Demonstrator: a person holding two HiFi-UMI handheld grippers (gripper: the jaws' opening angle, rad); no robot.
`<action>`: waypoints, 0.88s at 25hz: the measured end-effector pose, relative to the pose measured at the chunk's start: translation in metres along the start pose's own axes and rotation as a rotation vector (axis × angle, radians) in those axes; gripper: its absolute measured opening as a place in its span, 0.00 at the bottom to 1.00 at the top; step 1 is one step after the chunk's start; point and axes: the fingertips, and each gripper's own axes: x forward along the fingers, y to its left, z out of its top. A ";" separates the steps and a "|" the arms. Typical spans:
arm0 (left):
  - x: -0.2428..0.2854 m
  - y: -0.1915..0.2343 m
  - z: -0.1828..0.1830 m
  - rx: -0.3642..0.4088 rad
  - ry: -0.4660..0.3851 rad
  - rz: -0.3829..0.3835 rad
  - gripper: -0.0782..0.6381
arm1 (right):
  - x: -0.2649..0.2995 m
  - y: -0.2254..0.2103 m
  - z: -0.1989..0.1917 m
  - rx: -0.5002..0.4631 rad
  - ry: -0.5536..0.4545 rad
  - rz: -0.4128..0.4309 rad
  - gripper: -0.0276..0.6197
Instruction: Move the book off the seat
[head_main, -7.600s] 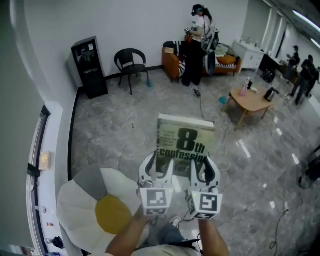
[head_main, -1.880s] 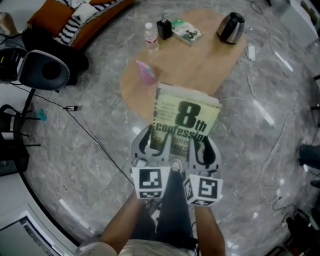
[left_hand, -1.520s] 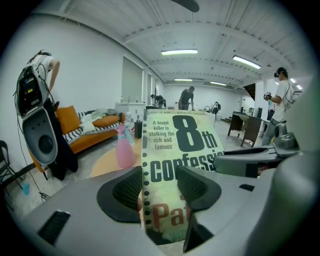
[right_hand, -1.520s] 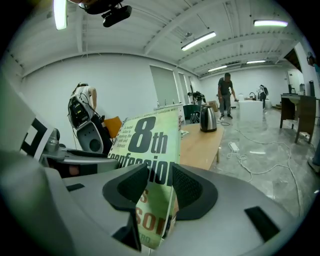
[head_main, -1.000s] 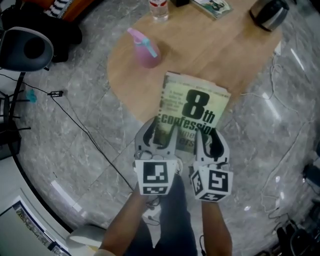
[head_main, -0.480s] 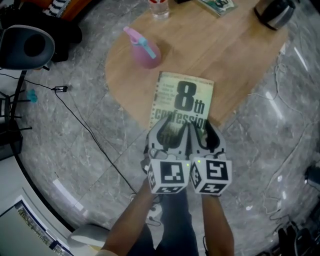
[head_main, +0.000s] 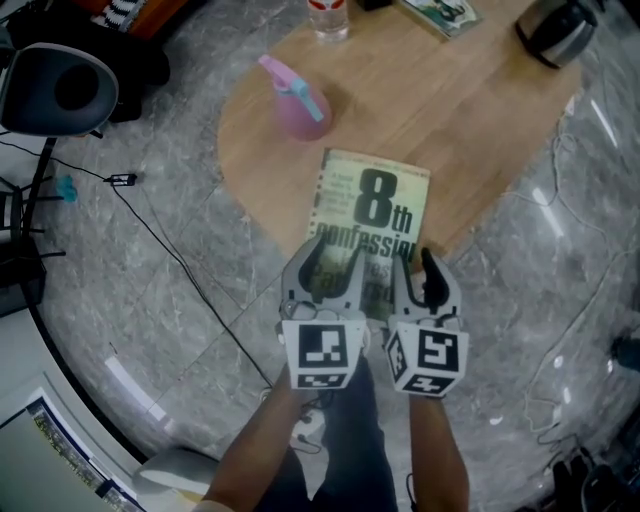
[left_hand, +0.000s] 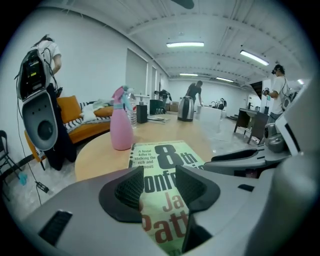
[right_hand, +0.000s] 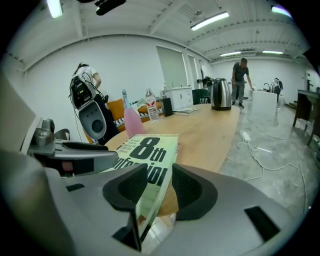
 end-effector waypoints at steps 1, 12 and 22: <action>-0.002 0.002 0.001 -0.004 -0.002 0.003 0.39 | -0.002 -0.001 0.001 0.004 -0.007 -0.005 0.29; -0.053 0.017 0.037 -0.013 -0.045 0.063 0.11 | -0.050 0.013 0.043 0.003 -0.101 -0.021 0.05; -0.142 0.025 0.143 -0.052 -0.161 0.047 0.11 | -0.143 0.040 0.151 -0.042 -0.241 -0.026 0.05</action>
